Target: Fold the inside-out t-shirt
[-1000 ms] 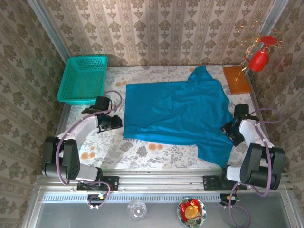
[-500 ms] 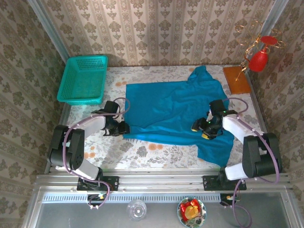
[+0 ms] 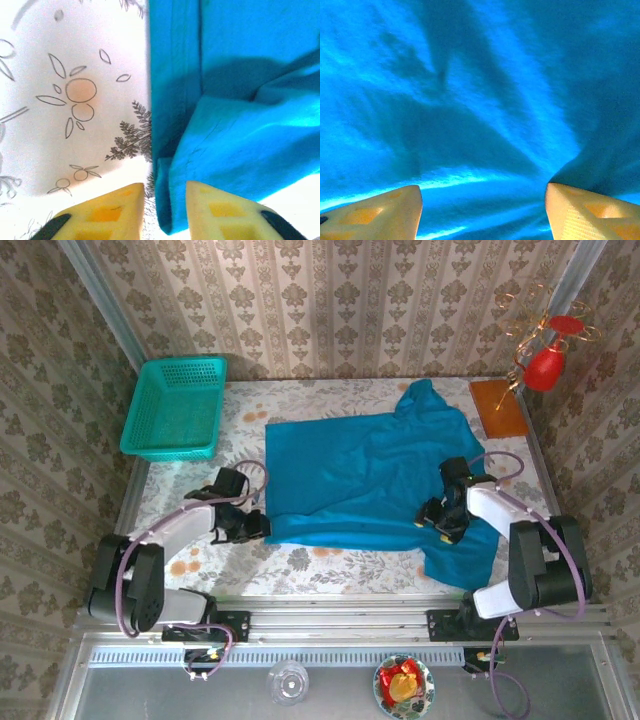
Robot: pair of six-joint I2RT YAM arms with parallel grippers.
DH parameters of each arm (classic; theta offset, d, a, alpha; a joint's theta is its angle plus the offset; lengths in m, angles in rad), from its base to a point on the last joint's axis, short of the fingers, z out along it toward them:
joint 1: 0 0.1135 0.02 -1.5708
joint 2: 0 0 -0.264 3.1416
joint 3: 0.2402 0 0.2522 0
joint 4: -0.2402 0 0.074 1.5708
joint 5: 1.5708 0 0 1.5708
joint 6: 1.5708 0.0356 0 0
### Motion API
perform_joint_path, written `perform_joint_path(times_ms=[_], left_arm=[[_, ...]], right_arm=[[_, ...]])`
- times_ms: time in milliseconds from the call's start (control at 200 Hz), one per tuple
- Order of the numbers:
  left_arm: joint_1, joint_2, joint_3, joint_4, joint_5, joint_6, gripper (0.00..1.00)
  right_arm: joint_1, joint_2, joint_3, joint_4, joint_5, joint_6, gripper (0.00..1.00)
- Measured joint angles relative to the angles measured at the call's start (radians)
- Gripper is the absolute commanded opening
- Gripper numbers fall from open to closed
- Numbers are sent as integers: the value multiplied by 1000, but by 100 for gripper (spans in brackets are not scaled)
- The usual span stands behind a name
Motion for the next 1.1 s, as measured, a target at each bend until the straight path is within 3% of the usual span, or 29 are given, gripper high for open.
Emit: perform_joint_path(times_ms=[170, 660, 865, 1100], left_arm=[[51, 98, 245, -18, -19, 21, 31], [115, 755, 1005, -97, -120, 114, 30], [115, 917, 1206, -159, -121, 119, 30], [109, 1003, 1274, -214, -140, 123, 30]], right_arm=[[-2, -2, -2, -11, 29, -1, 66], [-2, 11, -1, -11, 39, 15, 66], [-2, 11, -1, -10, 41, 21, 66], [-2, 11, 0, -11, 43, 23, 66]])
